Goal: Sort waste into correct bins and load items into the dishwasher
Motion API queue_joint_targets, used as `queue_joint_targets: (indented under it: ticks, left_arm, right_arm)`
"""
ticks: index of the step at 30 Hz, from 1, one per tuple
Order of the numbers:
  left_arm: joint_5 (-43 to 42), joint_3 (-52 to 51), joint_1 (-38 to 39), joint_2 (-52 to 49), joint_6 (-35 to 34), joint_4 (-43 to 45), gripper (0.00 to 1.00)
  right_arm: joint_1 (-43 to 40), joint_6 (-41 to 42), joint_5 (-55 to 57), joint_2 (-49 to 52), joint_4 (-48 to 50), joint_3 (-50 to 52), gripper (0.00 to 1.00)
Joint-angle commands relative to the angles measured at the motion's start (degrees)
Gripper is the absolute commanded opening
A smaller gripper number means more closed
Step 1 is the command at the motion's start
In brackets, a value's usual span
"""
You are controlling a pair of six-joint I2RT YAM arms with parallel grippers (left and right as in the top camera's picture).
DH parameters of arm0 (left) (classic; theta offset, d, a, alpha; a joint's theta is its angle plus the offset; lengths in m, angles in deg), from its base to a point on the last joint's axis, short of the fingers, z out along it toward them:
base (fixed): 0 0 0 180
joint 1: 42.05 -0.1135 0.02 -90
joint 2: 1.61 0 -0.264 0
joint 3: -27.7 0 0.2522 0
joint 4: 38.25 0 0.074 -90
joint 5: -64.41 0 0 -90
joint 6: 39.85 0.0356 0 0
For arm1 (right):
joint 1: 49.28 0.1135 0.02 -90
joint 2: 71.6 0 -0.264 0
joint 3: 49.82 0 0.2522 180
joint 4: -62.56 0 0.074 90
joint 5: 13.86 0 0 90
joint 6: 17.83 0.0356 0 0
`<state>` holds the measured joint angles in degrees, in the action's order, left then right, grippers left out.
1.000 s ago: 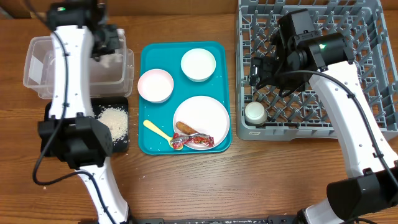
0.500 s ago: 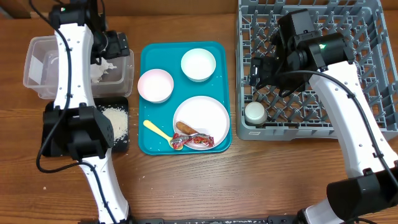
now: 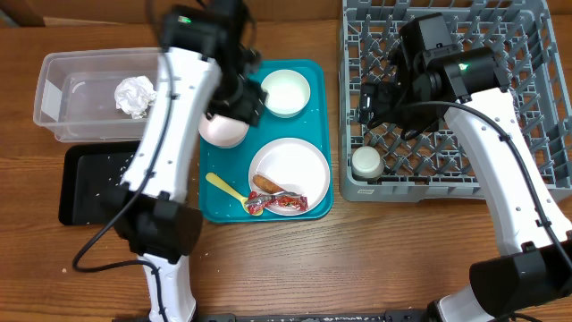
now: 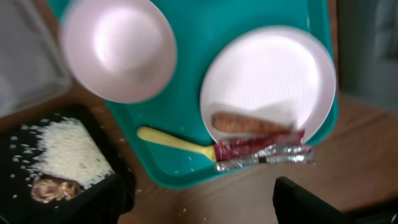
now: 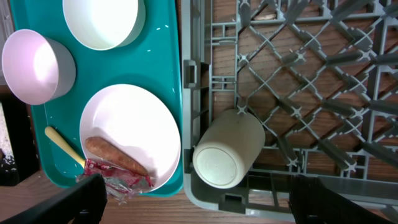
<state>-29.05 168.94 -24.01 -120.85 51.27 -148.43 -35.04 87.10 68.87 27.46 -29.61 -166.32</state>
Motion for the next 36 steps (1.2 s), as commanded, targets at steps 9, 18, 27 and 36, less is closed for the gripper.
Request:
queue_joint_targets:
  ticks: [9,18,27,36]
  left_arm:
    - [-1.4,-11.2,12.6,-0.6,5.6,-0.3,0.77]
    - [1.6,-18.4,17.3,0.8,4.0,4.7,0.68]
    - [1.1,-32.8,17.5,14.3,4.0,18.6,0.73]
    - [-4.2,-45.3,17.6,15.6,8.5,26.3,0.68]
  right_arm:
    - [-0.2,-0.4,0.0,0.0,-0.1,-0.1,0.96]
    - [-0.2,-0.4,3.8,0.0,0.0,-0.1,0.96]
    - [-8.4,-0.4,1.4,-0.3,-0.2,-5.9,1.00]
    - [-11.1,-0.4,-1.8,-0.3,-0.7,-6.7,1.00]
